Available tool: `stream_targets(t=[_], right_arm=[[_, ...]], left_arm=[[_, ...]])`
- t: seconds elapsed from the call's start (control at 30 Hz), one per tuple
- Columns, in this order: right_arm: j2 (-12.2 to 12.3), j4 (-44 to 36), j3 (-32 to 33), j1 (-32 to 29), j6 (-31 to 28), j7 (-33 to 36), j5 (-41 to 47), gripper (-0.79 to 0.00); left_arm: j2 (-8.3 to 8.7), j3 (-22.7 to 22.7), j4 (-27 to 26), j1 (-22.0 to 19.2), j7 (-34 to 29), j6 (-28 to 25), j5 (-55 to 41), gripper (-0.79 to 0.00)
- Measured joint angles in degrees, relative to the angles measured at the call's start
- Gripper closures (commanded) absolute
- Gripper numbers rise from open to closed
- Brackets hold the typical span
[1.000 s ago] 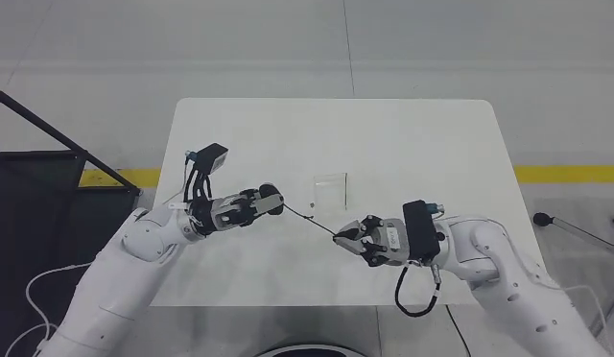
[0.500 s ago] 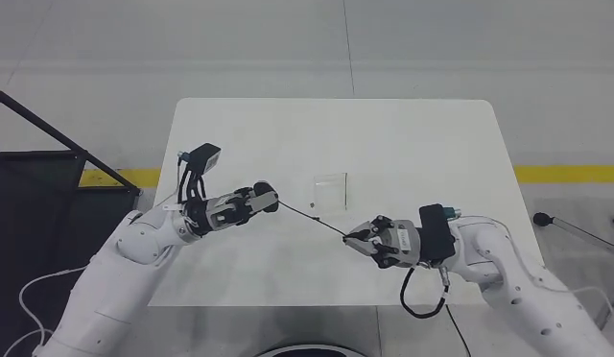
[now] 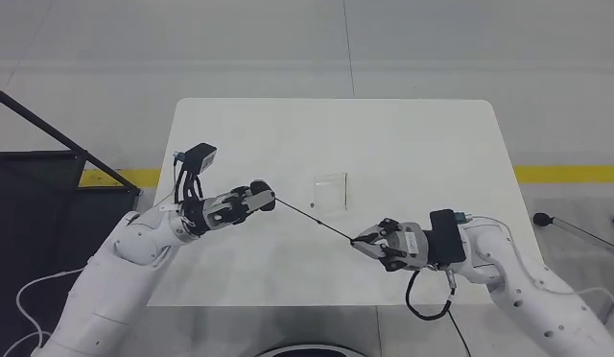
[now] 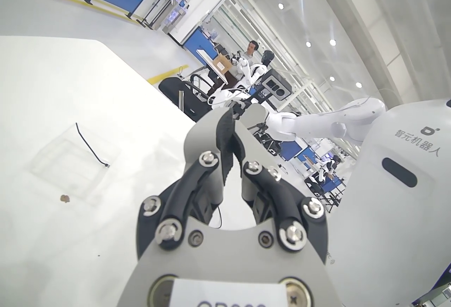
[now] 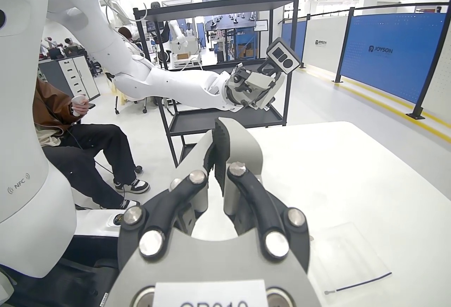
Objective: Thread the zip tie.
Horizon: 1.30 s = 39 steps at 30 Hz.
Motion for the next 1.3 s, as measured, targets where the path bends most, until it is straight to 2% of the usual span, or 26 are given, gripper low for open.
stream_targets(t=[0.07,0.1,0.13,0.17,0.2,0.33,0.43,0.53,0.77,0.93,1.0,1.3], right_arm=[[0.2,0.3,-0.4,0.4,0.0,0.1,-0.3,0.000],[0.3,0.4,-0.5,0.5,0.0,0.4,-0.4,0.000],[0.4,0.4,-0.7,0.7,0.0,0.8,-0.5,0.000],[0.4,0.3,-0.8,0.9,0.0,1.4,-0.5,0.000],[0.5,0.4,-0.8,1.0,0.0,1.9,-0.6,0.000],[0.5,-0.2,0.5,0.9,1.7,5.7,-0.9,0.000],[0.7,-2.9,2.0,-0.1,6.4,11.0,-2.0,0.000],[1.2,-7.5,3.9,-1.9,13.7,19.5,-3.3,0.000],[1.9,-22.0,7.4,-6.9,34.7,46.8,-9.6,0.000],[1.8,-26.5,8.0,-8.6,41.5,59.8,-12.5,0.000],[1.7,-26.9,8.3,-9.1,42.2,62.1,-12.3,0.000],[1.7,-26.9,8.4,-9.1,42.2,62.1,-12.2,0.000]], left_arm=[[-0.01,0.0,-0.1,0.0,-0.2,0.0,0.1,0.000],[-0.02,0.1,-0.2,0.0,-0.3,-0.1,0.2,-0.108],[-0.03,0.2,-0.3,0.0,-0.4,-0.1,0.2,-0.336],[-0.04,0.3,-0.4,0.0,-0.6,-0.1,0.2,-0.653],[-0.04,0.4,-0.5,-0.1,-0.7,-0.1,0.2,-0.785],[-0.07,0.4,-0.3,-0.2,-0.8,0.3,-0.1,-0.785],[-0.07,-0.1,-0.1,0.1,0.1,0.4,0.1,-0.785],[-0.03,-1.2,-0.2,0.8,1.7,0.2,1.1,-0.785],[0.10,-4.6,-0.4,3.3,6.8,1.3,3.8,-0.785],[0.06,-6.8,-1.5,5.4,11.2,2.3,7.0,-0.785],[0.05,-7.0,-1.6,5.7,11.7,2.2,6.8,-0.785],[0.05,-6.9,-1.6,5.6,11.6,2.2,6.8,-0.785]])
